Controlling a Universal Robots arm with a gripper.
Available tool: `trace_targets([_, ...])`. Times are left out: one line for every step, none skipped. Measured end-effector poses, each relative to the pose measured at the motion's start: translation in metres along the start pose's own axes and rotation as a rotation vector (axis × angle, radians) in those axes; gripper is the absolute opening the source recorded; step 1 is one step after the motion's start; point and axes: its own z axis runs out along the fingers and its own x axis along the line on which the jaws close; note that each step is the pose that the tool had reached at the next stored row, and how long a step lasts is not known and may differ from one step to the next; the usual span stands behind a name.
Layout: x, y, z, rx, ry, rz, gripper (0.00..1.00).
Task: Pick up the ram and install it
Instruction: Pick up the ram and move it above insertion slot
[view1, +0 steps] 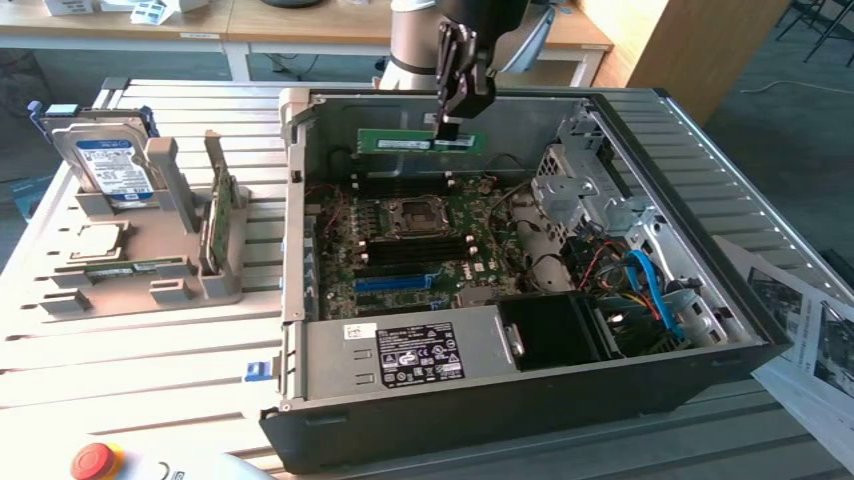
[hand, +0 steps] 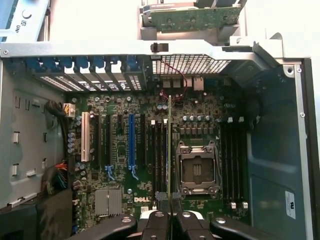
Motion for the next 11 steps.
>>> trace_targets([-0.0002,0.0001,0.0,0.0037,-0.0001,0.0,0.12])
trace_targets([-0.0003,0.0002,0.0001,0.0081,-0.0004,0.0,0.12])
trace_targets([-0.0005,0.0003,0.0002,0.0133,-0.0004,-0.001,0.12])
trace_targets([-0.0006,0.0006,0.0002,0.0186,-0.0004,-0.001,0.12])
trace_targets([-0.0008,0.0009,0.0001,0.024,-0.0003,-0.001,0.12])
trace_targets([-0.0009,0.0011,0.0002,0.0288,-0.0005,-0.002,0.12])
trace_targets([-0.001,0.0012,0.0002,0.033,-0.0006,-0.002,0.12])
trace_targets([-0.0011,0.0012,0.0002,0.0352,-0.0007,-0.002,0.12])
trace_targets([-0.0011,0.0012,0.0002,0.0366,-0.0006,-0.002,0.12])
trace_targets([-0.0011,0.0012,0.0001,0.0371,-0.0005,-0.002,0.12])
trace_targets([-0.0011,0.0012,0.0001,0.0371,-0.0005,-0.002,0.12])
